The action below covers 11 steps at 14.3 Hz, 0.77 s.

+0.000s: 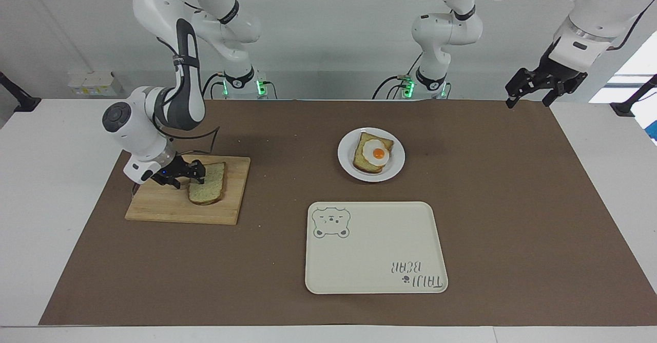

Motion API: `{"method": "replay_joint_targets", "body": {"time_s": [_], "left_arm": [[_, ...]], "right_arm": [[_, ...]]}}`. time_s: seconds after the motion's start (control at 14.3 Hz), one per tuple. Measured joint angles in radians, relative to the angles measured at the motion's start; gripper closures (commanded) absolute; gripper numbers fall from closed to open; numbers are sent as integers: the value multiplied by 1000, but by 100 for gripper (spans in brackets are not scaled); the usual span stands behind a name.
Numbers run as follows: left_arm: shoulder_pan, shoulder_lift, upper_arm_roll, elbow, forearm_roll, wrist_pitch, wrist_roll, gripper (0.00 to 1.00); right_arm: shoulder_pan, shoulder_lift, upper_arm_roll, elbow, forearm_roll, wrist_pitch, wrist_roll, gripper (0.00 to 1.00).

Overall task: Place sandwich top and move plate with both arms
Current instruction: 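Grasp the bread slice edge with the right gripper and lift it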

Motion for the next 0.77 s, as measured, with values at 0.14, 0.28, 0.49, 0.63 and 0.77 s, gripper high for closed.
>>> {"method": "replay_joint_targets", "body": {"time_s": [0.14, 0.28, 0.49, 0.63, 0.77], "left_arm": [[0, 0, 0, 0, 0, 0, 0, 0], [0, 0, 0, 0, 0, 0, 0, 0], [0, 0, 0, 0, 0, 0, 0, 0], [0, 0, 0, 0, 0, 0, 0, 0], [0, 0, 0, 0, 0, 0, 0, 0]], "right_arm": [[1, 0, 2, 0, 7, 0, 0, 88], [2, -1, 5, 0, 14, -1, 3, 100], [1, -4, 2, 1, 14, -1, 19, 100], [1, -4, 2, 1, 14, -1, 24, 100], [1, -4, 2, 1, 14, -1, 24, 100]]}}
